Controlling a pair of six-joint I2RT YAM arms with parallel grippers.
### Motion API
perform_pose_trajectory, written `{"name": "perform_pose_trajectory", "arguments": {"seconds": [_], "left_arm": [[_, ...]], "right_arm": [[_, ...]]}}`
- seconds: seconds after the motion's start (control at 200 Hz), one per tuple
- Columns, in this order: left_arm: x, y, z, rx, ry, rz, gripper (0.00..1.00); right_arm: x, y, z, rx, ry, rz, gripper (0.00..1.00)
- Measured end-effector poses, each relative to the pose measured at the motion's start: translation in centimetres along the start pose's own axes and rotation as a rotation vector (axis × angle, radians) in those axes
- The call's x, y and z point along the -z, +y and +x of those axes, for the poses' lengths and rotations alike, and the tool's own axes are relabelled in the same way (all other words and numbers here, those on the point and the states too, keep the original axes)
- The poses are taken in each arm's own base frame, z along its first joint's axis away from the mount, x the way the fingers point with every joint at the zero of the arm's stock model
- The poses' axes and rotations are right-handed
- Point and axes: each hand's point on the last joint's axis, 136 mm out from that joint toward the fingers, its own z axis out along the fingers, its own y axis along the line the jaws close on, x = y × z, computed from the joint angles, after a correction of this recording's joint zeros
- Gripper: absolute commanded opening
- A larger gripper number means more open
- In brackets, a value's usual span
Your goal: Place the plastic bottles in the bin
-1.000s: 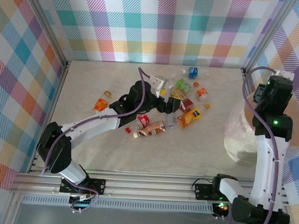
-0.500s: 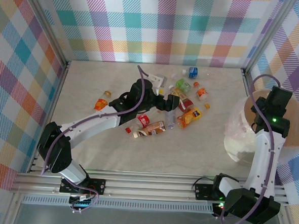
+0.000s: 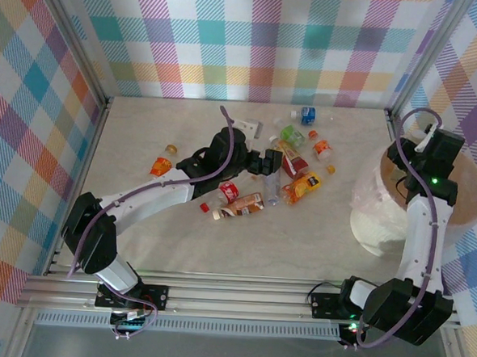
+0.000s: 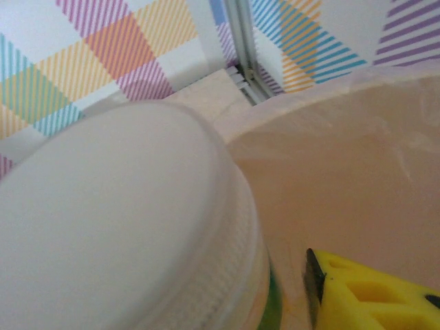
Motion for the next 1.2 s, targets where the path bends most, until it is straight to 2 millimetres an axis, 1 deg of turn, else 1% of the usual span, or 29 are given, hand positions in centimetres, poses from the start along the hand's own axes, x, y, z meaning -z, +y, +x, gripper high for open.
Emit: {"name": "perform_pose_trajectory", "arguments": {"seconds": [0.105,0.2,0.32,0.425,0.58,0.73,0.91,1.005,1.08,1.15,1.205], "left_arm": [[-0.1,0.7,0.0,0.006,-0.008,-0.038,1.0],[-0.3,1.4,0.2,0.016,-0.008,-0.075,1.0],[-0.4,2.3,0.6,0.027,0.003,-0.119,1.0],[-0.3,2.8,0.8,0.037,0.006,-0.15,1.0],[-0.1,3.8,0.7,0.051,-0.008,-0.202,1.0],[0.6,5.3,0.9,0.068,-0.02,-0.272,1.0],[2.5,7.9,0.2,0.113,-0.063,-0.374,1.0],[3.7,9.4,-0.3,0.136,-0.092,-0.428,1.0],[4.6,10.7,-0.5,0.159,-0.106,-0.478,1.0],[5.4,12.0,-0.4,0.184,-0.114,-0.531,1.0],[6.0,13.1,-0.3,0.204,-0.12,-0.57,1.0]], "right_arm": [[-0.4,0.0,0.5,-0.01,0.006,-0.01,0.4],[-1.0,-0.7,1.5,-0.043,0.025,0.01,0.46],[-1.4,-1.8,2.6,-0.084,0.049,0.039,0.61],[-1.3,-2.7,2.4,-0.117,0.04,0.073,0.74],[-1.0,-3.1,1.8,-0.129,0.01,0.089,0.81],[0.0,-2.8,1.2,-0.126,-0.021,0.082,0.87],[0.8,-2.9,1.3,-0.127,-0.017,0.09,0.9],[1.9,-2.5,0.6,-0.128,-0.03,0.082,0.92],[3.4,-1.6,-0.6,-0.127,-0.062,0.048,0.96],[5.0,0.0,-1.8,-0.113,-0.099,-0.008,1.0],[6.0,1.4,-2.6,-0.096,-0.122,-0.051,1.0]]}}
